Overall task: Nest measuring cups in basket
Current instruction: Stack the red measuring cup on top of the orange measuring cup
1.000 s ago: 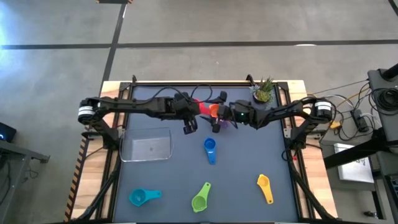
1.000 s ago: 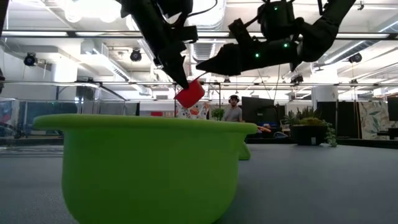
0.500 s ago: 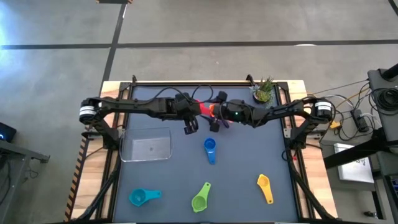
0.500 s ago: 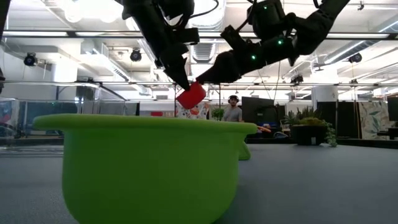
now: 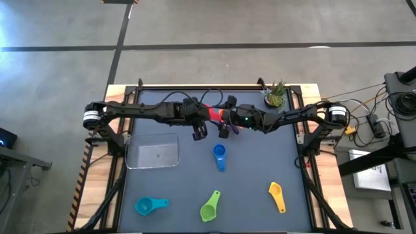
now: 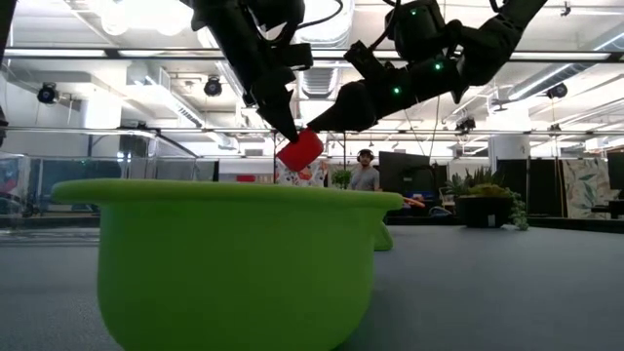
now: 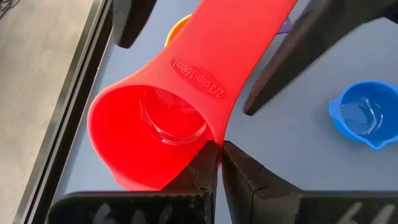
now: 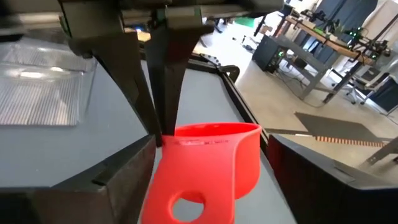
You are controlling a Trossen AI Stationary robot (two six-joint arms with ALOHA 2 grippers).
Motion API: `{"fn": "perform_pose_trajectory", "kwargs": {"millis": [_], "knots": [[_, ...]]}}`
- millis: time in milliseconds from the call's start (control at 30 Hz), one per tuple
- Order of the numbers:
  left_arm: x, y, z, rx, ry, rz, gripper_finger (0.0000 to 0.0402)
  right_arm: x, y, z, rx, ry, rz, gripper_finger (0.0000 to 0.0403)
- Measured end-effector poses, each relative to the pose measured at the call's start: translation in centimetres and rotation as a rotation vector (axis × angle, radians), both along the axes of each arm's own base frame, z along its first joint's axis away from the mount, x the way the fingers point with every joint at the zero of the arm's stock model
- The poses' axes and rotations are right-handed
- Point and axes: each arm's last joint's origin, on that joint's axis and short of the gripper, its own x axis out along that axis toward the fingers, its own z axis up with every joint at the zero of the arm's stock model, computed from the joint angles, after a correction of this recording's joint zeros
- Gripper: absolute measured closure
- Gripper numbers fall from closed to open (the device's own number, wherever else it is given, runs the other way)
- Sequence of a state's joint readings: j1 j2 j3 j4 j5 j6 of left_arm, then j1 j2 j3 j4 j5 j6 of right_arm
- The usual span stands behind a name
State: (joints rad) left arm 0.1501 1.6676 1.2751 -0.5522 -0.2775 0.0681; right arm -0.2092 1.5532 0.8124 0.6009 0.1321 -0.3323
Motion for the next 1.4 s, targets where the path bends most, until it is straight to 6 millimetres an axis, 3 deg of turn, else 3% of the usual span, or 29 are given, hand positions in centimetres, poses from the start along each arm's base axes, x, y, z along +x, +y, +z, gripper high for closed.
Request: {"fn": "perform_pose_trajectory", "kwargs": {"millis": [367, 667, 833, 1233, 1400], "knots": [[0.01, 0.02, 0.02, 0.001, -0.001, 0.002, 0.0402, -0.01, 0.01, -0.06, -0.007, 0.007, 0.004, 0.0236], [0.02, 0.03, 0.05, 0.003, -0.003, 0.002, 0.0401, 0.0, 0.06, -0.06, -0.022, 0.012, 0.015, 0.0268], [0.0, 0.02, 0.02, 0.001, 0.0, 0.001, 0.0401, -0.01, 0.04, -0.09, -0.063, 0.029, 0.017, 0.0253], [-0.01, -0.08, -0.01, -0.015, 0.002, -0.012, 0.0401, 0.01, 0.28, -0.17, -0.093, 0.05, 0.0, 0.016], [0.0, -0.08, -0.01, -0.018, 0.001, -0.011, 0.0401, 0.13, 0.86, -0.14, -0.094, 0.047, 0.019, 0.0153]]}}
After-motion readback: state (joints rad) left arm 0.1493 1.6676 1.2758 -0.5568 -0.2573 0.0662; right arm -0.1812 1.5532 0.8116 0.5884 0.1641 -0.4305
